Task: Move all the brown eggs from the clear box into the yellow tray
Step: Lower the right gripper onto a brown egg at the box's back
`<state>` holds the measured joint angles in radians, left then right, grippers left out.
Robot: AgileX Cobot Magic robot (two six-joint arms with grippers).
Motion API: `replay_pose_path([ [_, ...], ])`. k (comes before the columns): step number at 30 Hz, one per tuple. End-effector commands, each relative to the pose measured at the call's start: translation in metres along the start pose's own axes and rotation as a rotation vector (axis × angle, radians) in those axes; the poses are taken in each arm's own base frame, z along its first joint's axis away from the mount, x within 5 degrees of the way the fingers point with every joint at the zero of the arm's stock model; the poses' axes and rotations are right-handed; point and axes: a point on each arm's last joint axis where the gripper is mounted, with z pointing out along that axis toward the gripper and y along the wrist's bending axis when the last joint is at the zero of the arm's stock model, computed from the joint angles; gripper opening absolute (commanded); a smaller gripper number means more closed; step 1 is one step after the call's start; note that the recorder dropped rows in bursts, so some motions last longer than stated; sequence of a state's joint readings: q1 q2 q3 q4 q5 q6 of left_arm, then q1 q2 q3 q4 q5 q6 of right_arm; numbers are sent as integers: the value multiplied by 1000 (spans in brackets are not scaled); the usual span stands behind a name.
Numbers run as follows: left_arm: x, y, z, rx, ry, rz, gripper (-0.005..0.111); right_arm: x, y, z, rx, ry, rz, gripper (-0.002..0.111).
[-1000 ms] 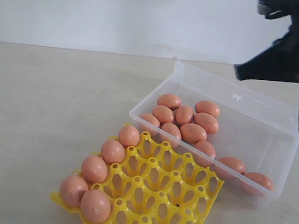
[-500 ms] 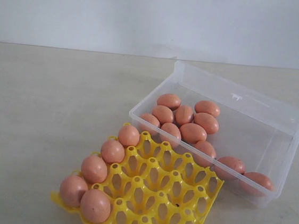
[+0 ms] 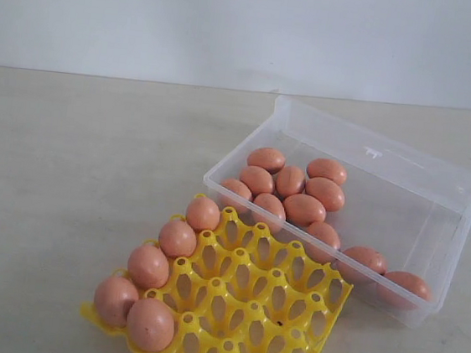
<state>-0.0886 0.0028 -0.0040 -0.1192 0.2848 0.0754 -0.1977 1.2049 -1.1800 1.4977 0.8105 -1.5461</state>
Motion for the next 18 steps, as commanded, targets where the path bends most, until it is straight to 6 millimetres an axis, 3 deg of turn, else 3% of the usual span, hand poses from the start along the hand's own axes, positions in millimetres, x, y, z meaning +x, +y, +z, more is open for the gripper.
replay_pose_path([
  [1, 1, 0, 0, 4, -4, 7, 4, 5, 12, 2, -67, 165, -319, 0],
  [5, 0, 0, 0, 4, -7, 7, 4, 34, 17, 11, 41, 631, -766, 0],
  [6, 0, 0, 0, 4, -7, 7, 4, 33, 17, 13, 130, 714, -870, 0],
  [8, 0, 0, 0, 4, -7, 7, 4, 22, 8, 12, 387, 708, -881, 0],
  [9, 0, 0, 0, 4, -7, 7, 4, 17, 6, 12, 478, 666, -824, 0],
  [10, 0, 0, 0, 4, -7, 7, 4, 11, 4, 11, 604, 566, -661, 0],
  [12, 1, 0, 0, 4, -4, 7, 4, 8, 5, 12, 667, 444, -414, 0],
  [15, 1, 0, 0, 4, -4, 7, 4, 8, 10, 18, 635, 334, -155, 0],
  [18, 1, 0, 0, 4, -4, 7, 4, 8, 20, 30, 500, 252, -124, 0],
])
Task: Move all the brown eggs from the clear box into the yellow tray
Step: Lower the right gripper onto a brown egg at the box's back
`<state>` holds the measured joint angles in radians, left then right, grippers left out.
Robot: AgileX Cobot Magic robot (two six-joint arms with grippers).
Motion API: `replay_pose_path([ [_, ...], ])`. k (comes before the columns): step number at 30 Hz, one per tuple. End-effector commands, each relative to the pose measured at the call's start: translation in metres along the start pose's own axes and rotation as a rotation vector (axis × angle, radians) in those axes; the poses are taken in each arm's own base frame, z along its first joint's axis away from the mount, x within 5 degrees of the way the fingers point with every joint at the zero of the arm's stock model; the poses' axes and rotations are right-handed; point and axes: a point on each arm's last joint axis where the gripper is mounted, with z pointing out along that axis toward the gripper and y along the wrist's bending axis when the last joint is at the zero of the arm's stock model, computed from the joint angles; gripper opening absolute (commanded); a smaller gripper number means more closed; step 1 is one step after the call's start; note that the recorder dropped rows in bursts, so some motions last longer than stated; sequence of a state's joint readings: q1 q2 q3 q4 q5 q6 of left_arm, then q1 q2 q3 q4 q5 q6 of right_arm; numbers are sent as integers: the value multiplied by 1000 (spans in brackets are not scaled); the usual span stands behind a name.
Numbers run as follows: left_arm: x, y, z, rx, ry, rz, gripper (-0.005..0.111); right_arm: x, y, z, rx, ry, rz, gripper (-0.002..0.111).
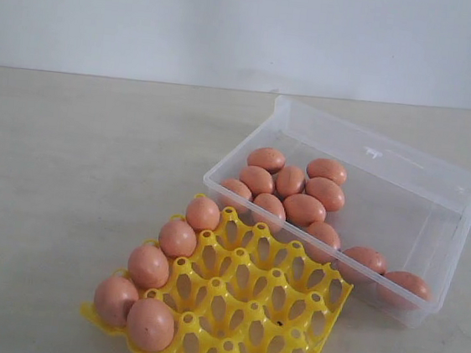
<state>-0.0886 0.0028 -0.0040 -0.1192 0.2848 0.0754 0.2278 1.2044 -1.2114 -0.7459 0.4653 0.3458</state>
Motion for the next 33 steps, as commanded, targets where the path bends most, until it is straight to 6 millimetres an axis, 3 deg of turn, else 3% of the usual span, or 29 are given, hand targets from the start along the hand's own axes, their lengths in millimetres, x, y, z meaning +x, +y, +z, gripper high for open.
replay_pose_path([
  [1, 0, 0, 0, 4, -7, 7, 4, -11, 18, 4, -172, -136, 170, 0],
  [5, 0, 0, 0, 4, -7, 7, 4, -18, 31, 19, -261, -244, 330, 0],
  [8, 0, 0, 0, 4, -7, 7, 4, -12, 44, 47, -281, -255, 431, 0],
  [10, 0, 0, 0, 4, -7, 7, 4, 0, 56, 71, -294, -174, 437, 0],
  [14, 0, 0, 0, 4, -7, 7, 4, 49, 91, 125, -349, 280, 317, 0],
  [18, 0, 0, 0, 4, -7, 7, 4, 94, 119, 151, -504, 746, 54, 0],
  [22, 0, 0, 0, 4, -7, 7, 4, 106, 128, 165, -541, 872, 7, 0],
  [27, 0, 0, 0, 4, -7, 7, 4, 107, 128, 165, -595, 894, -88, 2],
  [29, 0, 0, 0, 4, -7, 7, 4, 108, 128, 163, -610, 913, -117, 9],
  [33, 0, 0, 0, 4, -7, 7, 4, 109, 128, 163, -627, 915, -144, 35],
])
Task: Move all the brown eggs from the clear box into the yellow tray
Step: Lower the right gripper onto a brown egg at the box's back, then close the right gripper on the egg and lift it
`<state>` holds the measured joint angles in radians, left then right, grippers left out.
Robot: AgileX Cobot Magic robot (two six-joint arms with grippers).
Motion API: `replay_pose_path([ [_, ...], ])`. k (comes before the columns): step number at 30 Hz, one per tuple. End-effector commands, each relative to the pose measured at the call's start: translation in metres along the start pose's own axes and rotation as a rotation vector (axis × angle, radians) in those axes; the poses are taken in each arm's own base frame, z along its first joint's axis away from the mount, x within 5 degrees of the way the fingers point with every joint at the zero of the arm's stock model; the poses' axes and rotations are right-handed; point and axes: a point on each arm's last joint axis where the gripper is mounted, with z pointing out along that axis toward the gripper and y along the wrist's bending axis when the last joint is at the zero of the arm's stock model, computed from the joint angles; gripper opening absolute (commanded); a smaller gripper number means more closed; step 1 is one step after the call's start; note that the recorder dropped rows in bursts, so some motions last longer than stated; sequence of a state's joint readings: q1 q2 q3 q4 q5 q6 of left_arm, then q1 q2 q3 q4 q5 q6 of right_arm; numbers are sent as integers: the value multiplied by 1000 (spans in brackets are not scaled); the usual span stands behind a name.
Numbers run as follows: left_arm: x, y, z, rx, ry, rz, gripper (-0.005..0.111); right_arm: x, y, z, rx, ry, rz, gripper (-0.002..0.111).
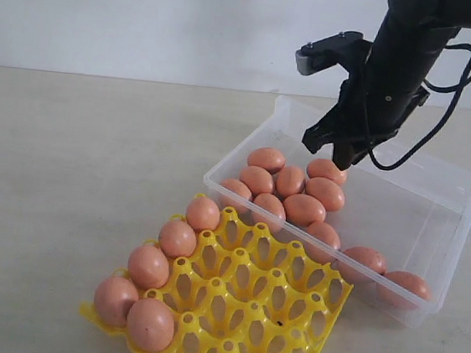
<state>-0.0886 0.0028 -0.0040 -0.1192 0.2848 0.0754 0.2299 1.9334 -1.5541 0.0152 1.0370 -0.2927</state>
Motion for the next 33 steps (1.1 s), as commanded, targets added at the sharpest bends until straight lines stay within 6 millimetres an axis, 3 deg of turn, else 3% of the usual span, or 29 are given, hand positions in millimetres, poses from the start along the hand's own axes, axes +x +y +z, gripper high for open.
replay_pose_path([
  [1, 0, 0, 0, 4, -7, 7, 4, -1, 0, -3, 1, -1, -40, 40],
  [7, 0, 0, 0, 4, -7, 7, 4, -9, -2, 3, 23, -74, -58, 45],
  [18, 1, 0, 0, 4, -3, 7, 4, -8, -3, 68, -4, 32, -63, 45],
  [33, 1, 0, 0, 4, -3, 7, 4, -11, -5, 101, 3, 11, -67, 45],
])
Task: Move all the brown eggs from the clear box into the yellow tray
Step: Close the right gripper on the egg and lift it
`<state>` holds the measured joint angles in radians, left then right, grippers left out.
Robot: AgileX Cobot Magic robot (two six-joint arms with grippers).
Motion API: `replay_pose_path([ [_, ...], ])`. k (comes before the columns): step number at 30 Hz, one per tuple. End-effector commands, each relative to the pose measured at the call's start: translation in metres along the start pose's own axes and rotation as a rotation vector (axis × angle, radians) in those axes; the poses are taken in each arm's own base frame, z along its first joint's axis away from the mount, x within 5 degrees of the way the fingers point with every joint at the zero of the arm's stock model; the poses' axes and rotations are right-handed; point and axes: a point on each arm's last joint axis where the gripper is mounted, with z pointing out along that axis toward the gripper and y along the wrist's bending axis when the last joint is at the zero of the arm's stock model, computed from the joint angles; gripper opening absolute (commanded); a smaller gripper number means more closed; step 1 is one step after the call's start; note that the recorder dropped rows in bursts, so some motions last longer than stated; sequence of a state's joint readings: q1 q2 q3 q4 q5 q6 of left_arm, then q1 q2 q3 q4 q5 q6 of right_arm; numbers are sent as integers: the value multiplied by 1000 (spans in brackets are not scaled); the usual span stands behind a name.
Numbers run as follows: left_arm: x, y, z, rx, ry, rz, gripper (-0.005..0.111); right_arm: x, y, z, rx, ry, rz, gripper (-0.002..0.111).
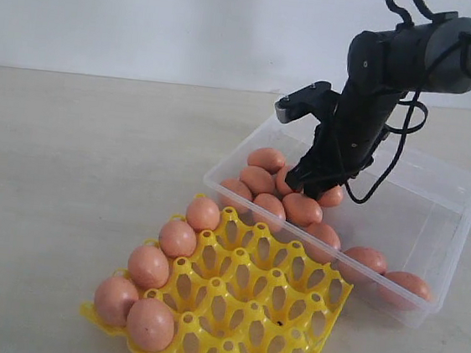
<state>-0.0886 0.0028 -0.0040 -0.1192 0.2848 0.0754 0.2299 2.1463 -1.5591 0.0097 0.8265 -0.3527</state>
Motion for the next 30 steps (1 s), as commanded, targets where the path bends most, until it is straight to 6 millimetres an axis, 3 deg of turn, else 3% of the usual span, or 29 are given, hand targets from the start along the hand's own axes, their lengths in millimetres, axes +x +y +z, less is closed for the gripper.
replay_pose_path([
  [1, 1, 0, 0, 4, -2, 7, 4, 1, 1, 12, -5, 14, -6, 45],
  [6, 1, 0, 0, 4, -2, 7, 4, 2, 1, 15, -9, 26, -6, 41],
  [8, 1, 0, 0, 4, -2, 7, 4, 3, 1, 15, -13, 36, -6, 29],
  [11, 1, 0, 0, 4, -2, 7, 4, 4, 1, 15, -12, 52, -12, 2],
  [17, 1, 0, 0, 4, -2, 7, 4, 8, 3, 9, -25, 96, 54, 0],
  [21, 1, 0, 0, 4, -2, 7, 4, 2, 1, -14, 3, 17, 192, 0],
  [25, 1, 0, 0, 4, -2, 7, 4, -8, -1, -56, 15, -148, 395, 0],
  [30, 1, 0, 0, 4, -2, 7, 4, -9, 5, -97, -42, -408, 503, 0],
])
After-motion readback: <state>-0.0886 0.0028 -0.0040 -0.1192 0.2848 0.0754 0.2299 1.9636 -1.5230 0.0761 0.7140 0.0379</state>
